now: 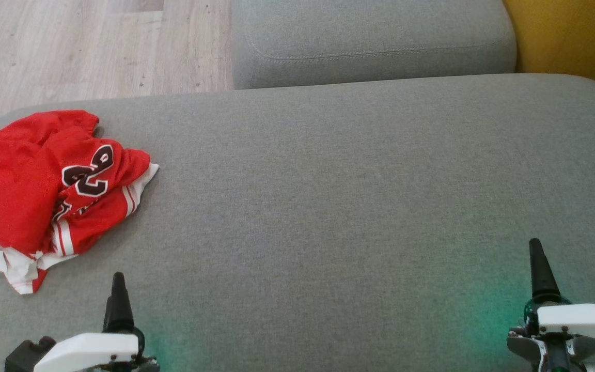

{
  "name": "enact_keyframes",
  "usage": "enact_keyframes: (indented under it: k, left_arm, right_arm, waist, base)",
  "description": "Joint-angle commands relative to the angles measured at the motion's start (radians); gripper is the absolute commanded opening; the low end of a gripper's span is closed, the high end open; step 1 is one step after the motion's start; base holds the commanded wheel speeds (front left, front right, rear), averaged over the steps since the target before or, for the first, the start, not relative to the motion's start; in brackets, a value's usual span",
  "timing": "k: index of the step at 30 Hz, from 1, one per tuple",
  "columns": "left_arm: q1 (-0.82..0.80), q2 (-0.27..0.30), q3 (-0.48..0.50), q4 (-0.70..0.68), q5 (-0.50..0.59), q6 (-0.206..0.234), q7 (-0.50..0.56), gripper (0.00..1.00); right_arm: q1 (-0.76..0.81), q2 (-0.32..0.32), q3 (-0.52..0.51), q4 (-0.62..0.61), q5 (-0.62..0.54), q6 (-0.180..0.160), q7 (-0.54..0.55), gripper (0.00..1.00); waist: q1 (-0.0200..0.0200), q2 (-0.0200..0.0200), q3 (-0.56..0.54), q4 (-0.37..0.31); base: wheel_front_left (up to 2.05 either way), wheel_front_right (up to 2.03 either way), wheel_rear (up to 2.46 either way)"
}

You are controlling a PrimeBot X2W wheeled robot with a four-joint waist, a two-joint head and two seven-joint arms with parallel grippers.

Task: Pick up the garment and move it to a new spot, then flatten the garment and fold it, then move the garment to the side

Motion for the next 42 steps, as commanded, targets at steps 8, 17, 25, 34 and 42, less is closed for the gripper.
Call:
enact_keyframes:
  k: [8,17,25,34,42]
  left_arm:
    - [-0.027,0.027,-0.021,-0.052,0.128,0.018,-0.032,1.0]
    - [-0.024,0.036,-0.047,-0.065,0.245,0.037,-0.058,1.0]
    - [-0.022,0.044,-0.066,-0.075,0.333,0.051,-0.079,1.0]
    - [-0.019,0.055,-0.095,-0.082,0.453,0.068,-0.109,1.0]
    - [-0.017,0.064,-0.118,-0.093,0.549,0.082,-0.133,1.0]
  right_arm:
    - [-0.031,-0.005,0.021,-0.052,-0.127,0.003,-0.033,1.0]
    - [-0.03,-0.005,0.032,-0.073,-0.248,0.003,-0.053,1.0]
    - [-0.027,-0.006,0.042,-0.088,-0.334,0.004,-0.068,1.0]
    - [-0.023,-0.006,0.057,-0.106,-0.458,0.004,-0.089,1.0]
    - [-0.021,-0.007,0.069,-0.12,-0.55,0.005,-0.108,1.0]
  waist:
    - [0.0,0.0,-0.001,0.001]
    - [0.0,0.0,-0.003,0.002]
    - [0.0,0.0,-0.006,0.004]
    - [0.0,0.0,-0.009,0.006]
    - [0.0,0.0,-0.012,0.008]
  base:
    - [0.0,0.0,0.0]
    - [0.0,0.0,0.0]
    - [0.0,0.0,0.0]
    - [0.0,0.0,0.0]
    - [0.0,0.0,0.0]
